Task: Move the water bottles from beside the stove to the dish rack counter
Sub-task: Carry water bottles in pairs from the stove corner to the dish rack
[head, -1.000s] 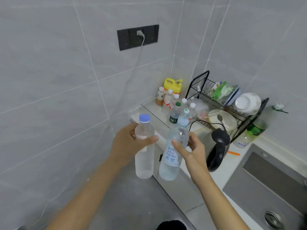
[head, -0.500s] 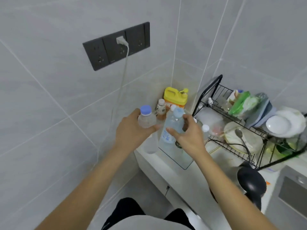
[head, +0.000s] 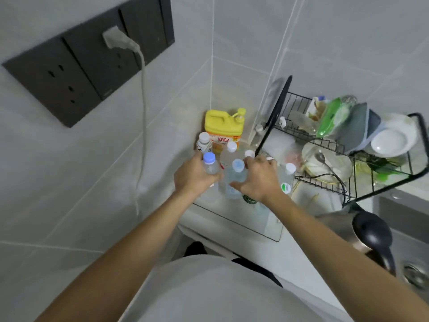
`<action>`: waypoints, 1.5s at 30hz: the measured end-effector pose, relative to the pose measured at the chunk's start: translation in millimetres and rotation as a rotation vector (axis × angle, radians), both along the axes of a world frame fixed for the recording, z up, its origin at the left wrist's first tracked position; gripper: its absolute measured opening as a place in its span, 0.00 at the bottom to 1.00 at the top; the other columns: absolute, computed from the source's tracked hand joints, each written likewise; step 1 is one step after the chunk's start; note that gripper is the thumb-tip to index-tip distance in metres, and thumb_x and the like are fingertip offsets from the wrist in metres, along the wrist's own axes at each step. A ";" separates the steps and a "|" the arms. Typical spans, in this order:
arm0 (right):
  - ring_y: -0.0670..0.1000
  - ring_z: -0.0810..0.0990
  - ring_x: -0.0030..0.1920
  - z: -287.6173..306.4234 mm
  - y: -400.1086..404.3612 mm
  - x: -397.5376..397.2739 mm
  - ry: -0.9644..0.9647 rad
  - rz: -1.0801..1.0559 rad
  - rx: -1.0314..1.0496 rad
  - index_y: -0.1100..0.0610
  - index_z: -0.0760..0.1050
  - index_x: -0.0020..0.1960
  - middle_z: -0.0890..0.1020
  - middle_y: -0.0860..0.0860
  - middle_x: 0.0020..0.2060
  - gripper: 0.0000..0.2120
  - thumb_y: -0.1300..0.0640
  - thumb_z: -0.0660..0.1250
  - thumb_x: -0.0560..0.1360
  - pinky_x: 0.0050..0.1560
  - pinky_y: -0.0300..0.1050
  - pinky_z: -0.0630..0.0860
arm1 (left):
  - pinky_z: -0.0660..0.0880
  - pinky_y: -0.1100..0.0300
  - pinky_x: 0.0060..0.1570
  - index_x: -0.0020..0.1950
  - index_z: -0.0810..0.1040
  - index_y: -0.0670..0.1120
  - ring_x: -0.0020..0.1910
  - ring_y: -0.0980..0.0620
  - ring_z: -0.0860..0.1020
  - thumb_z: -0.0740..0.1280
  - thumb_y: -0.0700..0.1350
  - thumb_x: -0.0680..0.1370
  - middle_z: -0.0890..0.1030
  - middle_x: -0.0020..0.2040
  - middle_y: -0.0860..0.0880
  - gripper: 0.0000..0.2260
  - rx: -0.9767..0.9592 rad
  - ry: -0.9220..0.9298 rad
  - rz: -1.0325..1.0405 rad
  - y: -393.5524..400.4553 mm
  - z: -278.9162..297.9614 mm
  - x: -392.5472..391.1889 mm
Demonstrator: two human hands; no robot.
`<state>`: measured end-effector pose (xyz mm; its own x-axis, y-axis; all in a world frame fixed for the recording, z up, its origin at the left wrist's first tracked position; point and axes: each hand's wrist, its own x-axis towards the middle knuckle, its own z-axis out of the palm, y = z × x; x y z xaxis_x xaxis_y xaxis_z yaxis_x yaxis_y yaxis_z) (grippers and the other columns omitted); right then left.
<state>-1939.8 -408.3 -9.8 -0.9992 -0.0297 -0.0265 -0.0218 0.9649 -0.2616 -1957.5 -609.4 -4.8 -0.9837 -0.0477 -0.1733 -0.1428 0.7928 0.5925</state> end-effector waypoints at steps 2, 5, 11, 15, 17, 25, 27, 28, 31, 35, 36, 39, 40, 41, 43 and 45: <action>0.57 0.76 0.60 -6.0 -1.0 -1.9 -0.030 -0.008 0.086 0.54 0.77 0.53 0.82 0.52 0.49 0.29 0.32 0.75 0.65 0.60 0.56 0.66 | 0.80 0.52 0.49 0.58 0.77 0.55 0.54 0.43 0.84 0.78 0.64 0.64 0.85 0.53 0.53 0.27 -0.017 -0.054 -0.046 1.5 -13.8 -8.4; 0.57 0.74 0.64 -12.3 -4.7 -4.0 -0.070 -0.003 0.207 0.54 0.78 0.54 0.83 0.53 0.52 0.30 0.31 0.75 0.66 0.63 0.57 0.65 | 0.76 0.54 0.44 0.58 0.76 0.53 0.54 0.43 0.83 0.80 0.61 0.63 0.83 0.53 0.52 0.28 0.001 -0.078 -0.075 4.7 -29.5 -15.7; 0.56 0.78 0.55 -17.0 -13.4 -9.0 -0.156 -0.045 0.380 0.51 0.79 0.45 0.84 0.51 0.44 0.24 0.30 0.71 0.67 0.64 0.57 0.62 | 0.73 0.55 0.43 0.56 0.75 0.53 0.54 0.42 0.82 0.79 0.55 0.66 0.81 0.52 0.53 0.24 0.063 -0.064 -0.098 16.1 -47.1 -22.7; 0.56 0.78 0.55 -18.2 -11.1 -10.3 -0.184 -0.081 0.407 0.50 0.76 0.46 0.84 0.50 0.43 0.27 0.27 0.71 0.67 0.67 0.57 0.63 | 0.78 0.52 0.49 0.60 0.76 0.50 0.57 0.41 0.81 0.80 0.54 0.67 0.82 0.59 0.49 0.25 0.087 -0.079 -0.154 17.8 -49.2 -28.4; 0.57 0.78 0.57 -19.5 -8.9 -9.1 -0.162 -0.051 0.390 0.51 0.76 0.52 0.84 0.50 0.48 0.29 0.28 0.72 0.67 0.65 0.58 0.63 | 0.78 0.51 0.48 0.57 0.75 0.50 0.56 0.41 0.80 0.80 0.53 0.68 0.81 0.58 0.49 0.22 0.097 -0.086 -0.211 14.8 -49.9 -29.5; 0.58 0.80 0.58 -8.5 1.3 -9.0 -0.015 0.066 0.264 0.52 0.77 0.60 0.84 0.51 0.53 0.21 0.38 0.69 0.77 0.59 0.55 0.65 | 0.78 0.45 0.57 0.61 0.83 0.48 0.58 0.41 0.78 0.74 0.41 0.75 0.76 0.56 0.43 0.14 0.017 0.071 -0.514 3.9 -37.3 -35.0; 0.58 0.81 0.57 -6.6 0.6 -9.1 -0.034 0.090 0.265 0.51 0.76 0.60 0.85 0.51 0.53 0.19 0.39 0.67 0.78 0.59 0.55 0.66 | 0.79 0.45 0.55 0.58 0.83 0.46 0.55 0.40 0.79 0.74 0.40 0.76 0.79 0.54 0.43 0.11 -0.002 0.080 -0.576 1.1 -33.9 -36.5; 0.58 0.82 0.55 -5.8 -0.2 -9.1 -0.042 0.098 0.262 0.51 0.75 0.60 0.85 0.52 0.52 0.18 0.39 0.67 0.79 0.59 0.55 0.66 | 0.79 0.44 0.51 0.56 0.82 0.45 0.53 0.40 0.79 0.73 0.40 0.76 0.81 0.51 0.44 0.09 -0.022 0.092 -0.600 0.3 -32.3 -37.3; 0.59 0.83 0.53 -3.8 -1.2 -9.2 -0.054 0.103 0.257 0.52 0.75 0.59 0.86 0.53 0.51 0.15 0.42 0.67 0.80 0.59 0.54 0.66 | 0.78 0.45 0.46 0.54 0.79 0.44 0.48 0.37 0.80 0.73 0.40 0.77 0.82 0.45 0.45 0.07 -0.074 0.136 -0.607 0.6 -27.6 -38.6; 0.60 0.83 0.52 -2.2 -1.4 -9.1 -0.044 0.095 0.263 0.52 0.75 0.57 0.85 0.54 0.50 0.14 0.45 0.68 0.78 0.59 0.54 0.66 | 0.78 0.45 0.48 0.53 0.77 0.44 0.48 0.37 0.79 0.74 0.41 0.77 0.79 0.44 0.49 0.08 -0.080 0.171 -0.607 1.8 -25.1 -41.9; 0.60 0.83 0.52 -2.0 -1.5 -9.0 -0.042 0.097 0.263 0.52 0.75 0.57 0.85 0.54 0.50 0.13 0.45 0.68 0.78 0.59 0.54 0.67 | 0.78 0.45 0.48 0.53 0.77 0.44 0.48 0.38 0.79 0.74 0.41 0.77 0.78 0.44 0.49 0.09 -0.077 0.175 -0.599 1.8 -25.3 -42.8; 0.60 0.83 0.52 -1.6 -1.9 -9.2 -0.048 0.099 0.270 0.52 0.75 0.57 0.85 0.54 0.50 0.13 0.46 0.69 0.77 0.60 0.54 0.68 | 0.78 0.47 0.47 0.50 0.75 0.47 0.46 0.38 0.79 0.74 0.43 0.77 0.78 0.41 0.50 0.09 -0.061 0.144 -0.582 3.2 -25.4 -47.4; 0.60 0.83 0.52 -1.8 -2.3 -9.4 -0.054 0.098 0.270 0.52 0.75 0.58 0.85 0.54 0.50 0.13 0.46 0.69 0.77 0.60 0.54 0.68 | 0.78 0.47 0.46 0.49 0.75 0.47 0.46 0.38 0.79 0.74 0.44 0.77 0.80 0.41 0.49 0.09 -0.070 0.122 -0.583 4.5 -24.6 -48.6; 0.60 0.83 0.53 -2.2 -2.4 -9.6 -0.057 0.096 0.266 0.52 0.75 0.58 0.85 0.54 0.51 0.14 0.46 0.69 0.77 0.60 0.54 0.69 | 0.79 0.46 0.47 0.49 0.75 0.47 0.46 0.38 0.79 0.73 0.45 0.77 0.81 0.42 0.48 0.08 -0.083 0.103 -0.586 6.1 -23.6 -49.7; 0.60 0.82 0.54 -2.8 -2.8 -10.1 -0.063 0.089 0.252 0.53 0.75 0.59 0.85 0.54 0.52 0.14 0.47 0.69 0.78 0.60 0.54 0.68 | 0.79 0.45 0.47 0.50 0.75 0.47 0.47 0.38 0.79 0.73 0.46 0.77 0.82 0.44 0.46 0.08 -0.101 0.078 -0.585 8.5 -21.9 -51.5; 0.60 0.82 0.55 -3.1 -2.4 -11.0 -0.072 0.086 0.239 0.53 0.74 0.59 0.85 0.55 0.53 0.14 0.47 0.69 0.78 0.60 0.54 0.68 | 0.79 0.46 0.48 0.51 0.75 0.47 0.48 0.39 0.80 0.74 0.46 0.77 0.82 0.45 0.46 0.09 -0.106 0.067 -0.581 10.1 -20.5 -53.8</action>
